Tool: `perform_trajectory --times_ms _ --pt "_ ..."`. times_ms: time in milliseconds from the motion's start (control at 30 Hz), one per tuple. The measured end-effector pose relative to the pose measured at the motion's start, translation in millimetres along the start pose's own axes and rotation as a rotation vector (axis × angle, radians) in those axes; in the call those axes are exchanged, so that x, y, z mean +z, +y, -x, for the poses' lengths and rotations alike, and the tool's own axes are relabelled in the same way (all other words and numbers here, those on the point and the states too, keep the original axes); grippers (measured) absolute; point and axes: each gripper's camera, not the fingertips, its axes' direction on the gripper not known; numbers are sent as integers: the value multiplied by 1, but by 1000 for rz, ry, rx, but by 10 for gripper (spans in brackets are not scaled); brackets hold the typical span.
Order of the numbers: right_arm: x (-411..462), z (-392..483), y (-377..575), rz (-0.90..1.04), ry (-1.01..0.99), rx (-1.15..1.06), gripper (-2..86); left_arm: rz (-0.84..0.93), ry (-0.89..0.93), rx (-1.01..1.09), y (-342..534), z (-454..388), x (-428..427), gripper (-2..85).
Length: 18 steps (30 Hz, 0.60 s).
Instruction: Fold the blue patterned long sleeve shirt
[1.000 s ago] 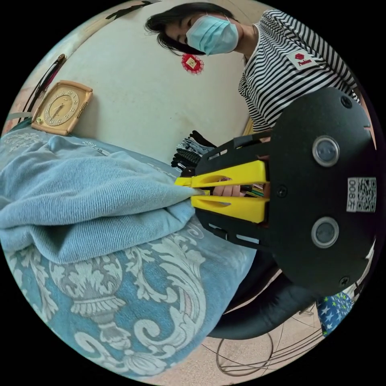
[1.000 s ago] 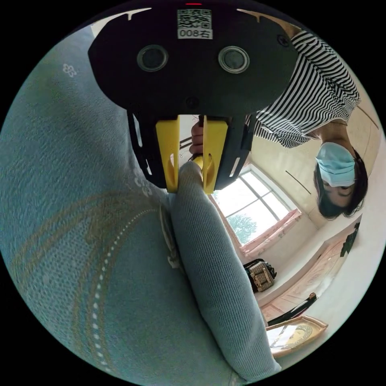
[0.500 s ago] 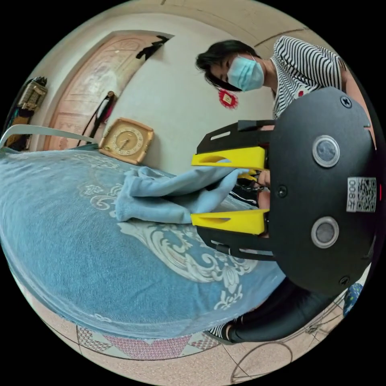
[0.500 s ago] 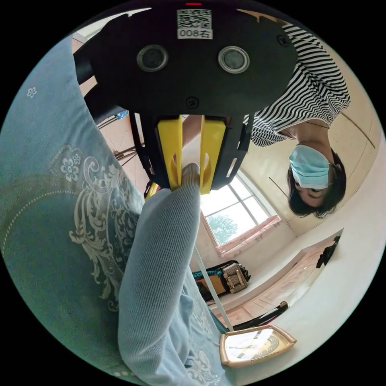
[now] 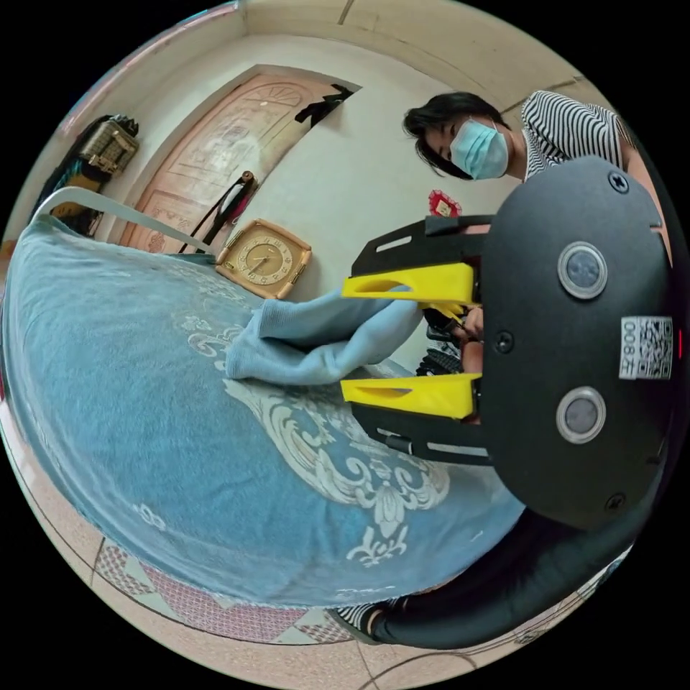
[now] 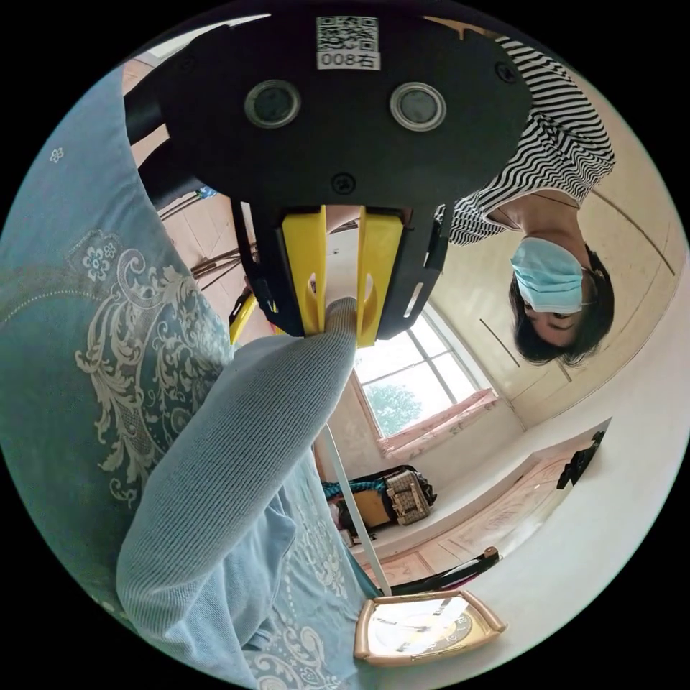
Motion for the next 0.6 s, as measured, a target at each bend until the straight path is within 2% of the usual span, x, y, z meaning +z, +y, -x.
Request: perform_trajectory --times_ms 367,500,600 --pt "-63 -63 48 -14 -8 23 67 -45 45 34 -12 -54 -3 168" --pt "-90 -89 71 -20 1 32 68 36 -51 72 -18 -91 12 100" --pt "-115 -109 92 -11 49 26 68 31 -126 93 -10 -121 17 67"
